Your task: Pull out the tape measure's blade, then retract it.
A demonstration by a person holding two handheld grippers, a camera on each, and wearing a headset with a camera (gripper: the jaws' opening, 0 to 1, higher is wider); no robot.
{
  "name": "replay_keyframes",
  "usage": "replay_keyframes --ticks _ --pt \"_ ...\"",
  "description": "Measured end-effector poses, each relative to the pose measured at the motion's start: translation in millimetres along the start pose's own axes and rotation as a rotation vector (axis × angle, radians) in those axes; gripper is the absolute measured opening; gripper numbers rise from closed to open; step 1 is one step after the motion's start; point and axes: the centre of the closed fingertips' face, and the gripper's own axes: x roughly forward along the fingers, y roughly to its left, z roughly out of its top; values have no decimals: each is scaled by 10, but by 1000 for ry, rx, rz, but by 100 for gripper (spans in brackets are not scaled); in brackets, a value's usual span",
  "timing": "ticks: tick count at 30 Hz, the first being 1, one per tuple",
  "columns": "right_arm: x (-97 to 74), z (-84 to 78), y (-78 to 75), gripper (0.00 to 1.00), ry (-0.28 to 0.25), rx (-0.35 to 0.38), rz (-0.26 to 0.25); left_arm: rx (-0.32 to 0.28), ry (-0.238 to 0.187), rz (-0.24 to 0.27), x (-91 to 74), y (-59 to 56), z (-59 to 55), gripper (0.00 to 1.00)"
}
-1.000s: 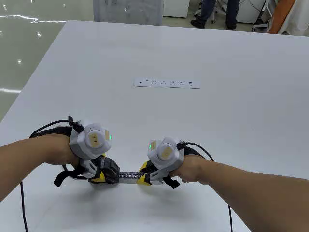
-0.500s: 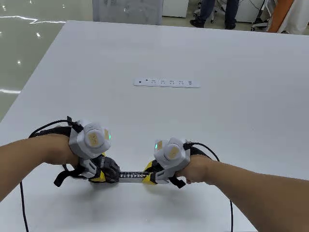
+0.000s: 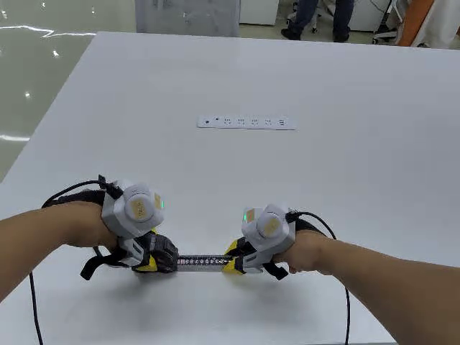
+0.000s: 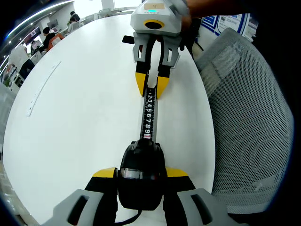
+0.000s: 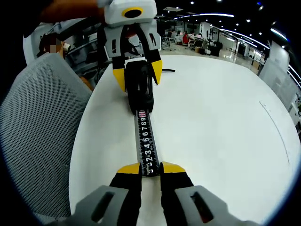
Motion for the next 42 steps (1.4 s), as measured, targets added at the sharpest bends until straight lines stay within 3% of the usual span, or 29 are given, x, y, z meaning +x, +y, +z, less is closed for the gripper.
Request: replay_keyframes --ticks 11,42 --pt "-130 -176 -13 13 10 12 -10 3 -3 -3 3 -5 -4 34" --pt "-328 -382 -48 13 5 38 -25 4 -10 -5 5 -17 -15 34"
